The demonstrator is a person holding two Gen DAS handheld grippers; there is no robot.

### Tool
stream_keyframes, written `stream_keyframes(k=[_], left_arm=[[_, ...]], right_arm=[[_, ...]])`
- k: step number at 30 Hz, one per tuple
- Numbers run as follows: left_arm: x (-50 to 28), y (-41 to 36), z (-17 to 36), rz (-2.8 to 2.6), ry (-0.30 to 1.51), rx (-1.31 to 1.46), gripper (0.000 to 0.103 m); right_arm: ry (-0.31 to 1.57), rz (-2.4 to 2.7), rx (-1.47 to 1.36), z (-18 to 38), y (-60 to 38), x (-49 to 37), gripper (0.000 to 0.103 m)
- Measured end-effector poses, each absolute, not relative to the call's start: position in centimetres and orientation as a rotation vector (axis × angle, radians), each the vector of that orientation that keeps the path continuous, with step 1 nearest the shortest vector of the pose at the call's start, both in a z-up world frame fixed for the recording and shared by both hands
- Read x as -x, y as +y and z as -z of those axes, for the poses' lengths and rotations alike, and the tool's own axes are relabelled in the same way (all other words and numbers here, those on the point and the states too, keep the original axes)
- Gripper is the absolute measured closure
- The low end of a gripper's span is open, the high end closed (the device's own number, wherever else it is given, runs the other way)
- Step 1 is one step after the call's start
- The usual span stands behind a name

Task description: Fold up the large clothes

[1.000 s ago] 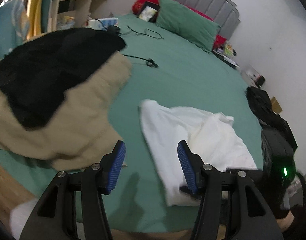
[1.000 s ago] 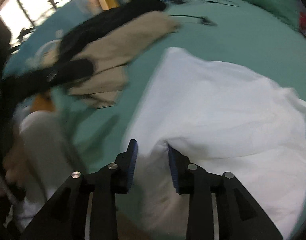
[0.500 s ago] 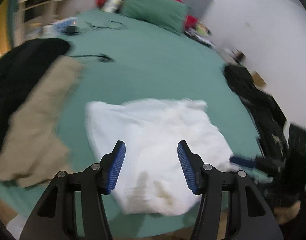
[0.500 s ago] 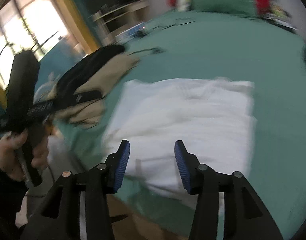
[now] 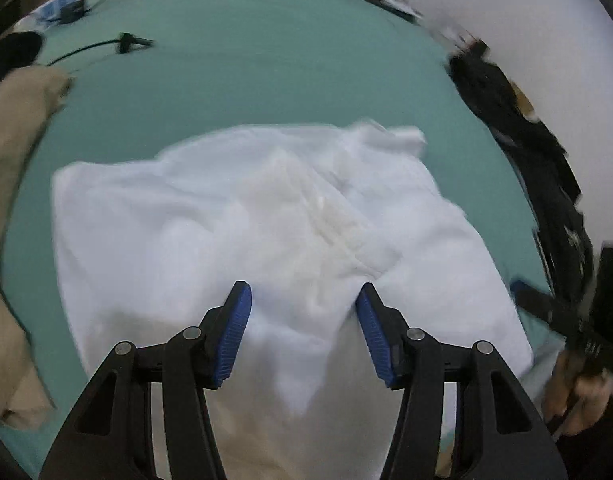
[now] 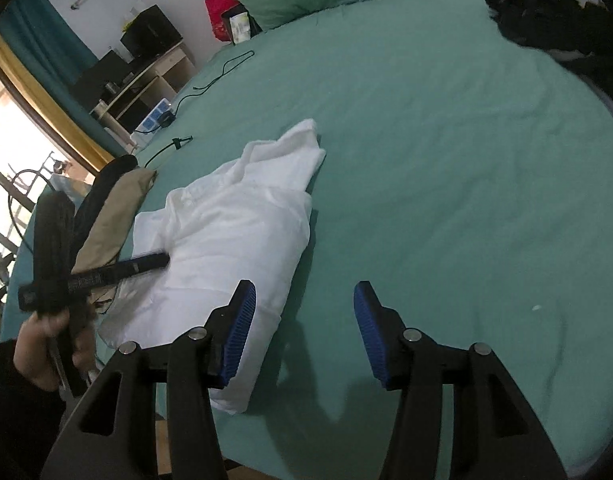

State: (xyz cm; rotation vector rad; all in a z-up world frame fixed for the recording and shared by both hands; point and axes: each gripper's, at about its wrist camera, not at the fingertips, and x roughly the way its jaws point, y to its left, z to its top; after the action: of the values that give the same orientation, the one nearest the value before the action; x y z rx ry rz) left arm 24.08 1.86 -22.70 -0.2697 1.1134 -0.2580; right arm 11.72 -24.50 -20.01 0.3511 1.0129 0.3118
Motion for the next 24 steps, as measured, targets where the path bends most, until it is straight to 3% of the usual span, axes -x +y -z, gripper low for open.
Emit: stream_keyframes(k=[8,15,20,22,23,24], left_arm=[[-27.5,7.4,24.1,-0.037,1.085,0.178,0.046],[-25.9,9.1,22.1,0.139,0.974,0.369,0.046],[-26.8,6.8,25.1,0.206,1.159,0.242,0.046],[-26.6,7.1,24.3,0.222,1.104,0.204,0.046],[-26.7,7.4,24.2,0.224,1.11,0.207,0.057],[-26.8,8.3,24.1,0.196,1.098,0.233,0.084]], right_arm=[[1.006,-0.324,-0.359,20.9,-24.0,-12.8,0.051],[0.992,-0.371,-0.351,20.5,-22.8,-13.6,0.051],[0.996,-0.393,-0.263,20.4,-20.5,-13.8,0.051],[0.998,-0.402,-0.226,20.9,-19.4,-13.8,0.051],[0.994,-0.389,-0.194,21.2,-18.8,-13.7,0.048],[0.988,-0.374,-0.155,21.4,-18.2,-13.7,0.046]])
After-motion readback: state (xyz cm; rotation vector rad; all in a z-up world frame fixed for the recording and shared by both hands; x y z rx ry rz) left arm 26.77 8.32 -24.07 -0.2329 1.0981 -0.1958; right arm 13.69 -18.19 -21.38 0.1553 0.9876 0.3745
